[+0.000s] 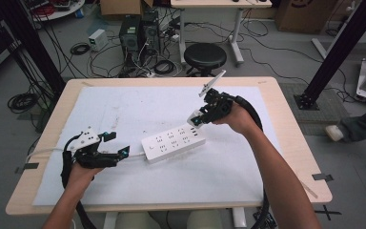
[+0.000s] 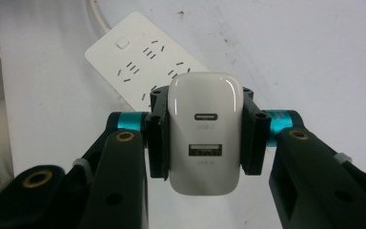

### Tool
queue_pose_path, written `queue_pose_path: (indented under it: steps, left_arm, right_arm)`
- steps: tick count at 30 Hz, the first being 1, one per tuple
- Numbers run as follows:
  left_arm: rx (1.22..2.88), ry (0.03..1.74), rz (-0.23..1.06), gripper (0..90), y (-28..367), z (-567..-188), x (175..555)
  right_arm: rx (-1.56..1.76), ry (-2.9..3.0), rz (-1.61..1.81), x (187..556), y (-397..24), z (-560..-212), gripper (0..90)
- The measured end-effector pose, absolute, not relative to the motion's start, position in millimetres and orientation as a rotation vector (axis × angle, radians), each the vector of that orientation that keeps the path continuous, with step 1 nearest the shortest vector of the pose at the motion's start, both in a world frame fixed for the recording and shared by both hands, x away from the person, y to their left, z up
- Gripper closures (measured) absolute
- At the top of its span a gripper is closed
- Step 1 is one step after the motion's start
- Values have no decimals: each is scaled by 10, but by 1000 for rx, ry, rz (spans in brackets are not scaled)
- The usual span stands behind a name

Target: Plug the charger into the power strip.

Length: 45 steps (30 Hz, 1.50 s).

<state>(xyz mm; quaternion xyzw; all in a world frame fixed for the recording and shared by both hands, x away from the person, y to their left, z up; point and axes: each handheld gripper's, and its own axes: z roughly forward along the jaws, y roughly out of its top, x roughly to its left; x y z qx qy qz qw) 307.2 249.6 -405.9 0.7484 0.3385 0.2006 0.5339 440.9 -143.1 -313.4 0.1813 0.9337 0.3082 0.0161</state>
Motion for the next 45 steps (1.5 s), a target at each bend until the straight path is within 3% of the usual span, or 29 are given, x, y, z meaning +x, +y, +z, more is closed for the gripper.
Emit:
queue_pose_path:
  steps: [25,45]
  left_arm:
    - [1774,813,483,204,2584,-4081,3073]
    - [1771,830,484,204,2604,-4110,3088]
  right_arm:
    - [257,3002,766,4629,-933,-3259,634]
    - [-1,2996,648,4703,-904,-3436,634]
